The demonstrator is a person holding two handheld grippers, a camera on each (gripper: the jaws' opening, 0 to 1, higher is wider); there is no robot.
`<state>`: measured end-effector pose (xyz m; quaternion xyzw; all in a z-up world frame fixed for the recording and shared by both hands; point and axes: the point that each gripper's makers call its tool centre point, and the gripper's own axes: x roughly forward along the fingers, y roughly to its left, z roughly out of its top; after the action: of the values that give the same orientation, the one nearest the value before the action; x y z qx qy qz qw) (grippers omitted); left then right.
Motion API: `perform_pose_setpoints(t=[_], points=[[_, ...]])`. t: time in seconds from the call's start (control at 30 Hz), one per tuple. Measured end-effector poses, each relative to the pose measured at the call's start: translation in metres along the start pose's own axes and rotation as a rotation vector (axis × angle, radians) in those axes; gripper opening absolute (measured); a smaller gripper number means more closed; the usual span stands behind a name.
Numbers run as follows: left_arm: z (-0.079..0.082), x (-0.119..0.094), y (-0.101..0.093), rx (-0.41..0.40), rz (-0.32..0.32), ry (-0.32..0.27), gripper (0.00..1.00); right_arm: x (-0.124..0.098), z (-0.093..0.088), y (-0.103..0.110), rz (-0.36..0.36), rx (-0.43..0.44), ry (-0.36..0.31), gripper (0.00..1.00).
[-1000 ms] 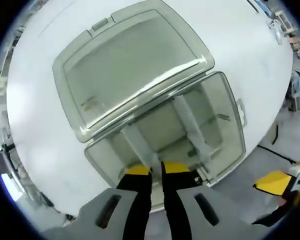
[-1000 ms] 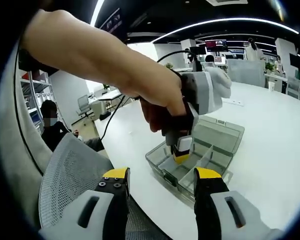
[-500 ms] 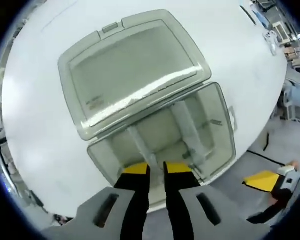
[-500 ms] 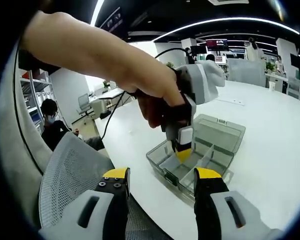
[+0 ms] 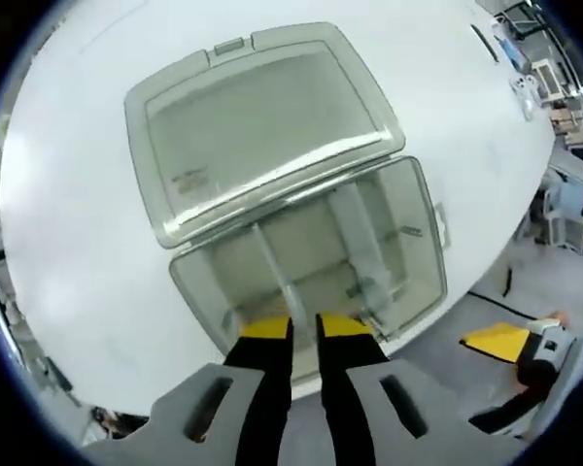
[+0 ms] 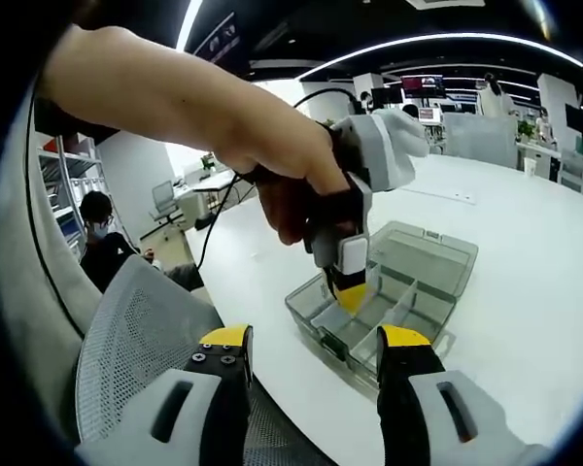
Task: Insert the divider into the dual guide fixture by aligning both edges with the guide slots and pushing it downward to the bottom, including one-sided entry, uneven engagement, binding, and posture correction.
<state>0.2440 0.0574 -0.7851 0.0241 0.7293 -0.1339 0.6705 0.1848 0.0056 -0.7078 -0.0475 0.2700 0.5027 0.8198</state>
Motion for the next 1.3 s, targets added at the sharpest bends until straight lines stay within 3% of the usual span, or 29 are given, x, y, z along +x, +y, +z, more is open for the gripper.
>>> perform_pose_setpoints(t=[1.07,1.3], points=[[-0.0037,0.0053,-0.0033,-0.027,0.03,0.019,0.01,-0.0016,0.0042,-0.0024,-0.018,-0.008,-0.004,0.5],[-0.0032,0.005,-0.0021,-0.04,0.005,0.014,0.03,-0.0023,0.0056,-0.0035,-0.019,-0.008,-0.006,0.5]])
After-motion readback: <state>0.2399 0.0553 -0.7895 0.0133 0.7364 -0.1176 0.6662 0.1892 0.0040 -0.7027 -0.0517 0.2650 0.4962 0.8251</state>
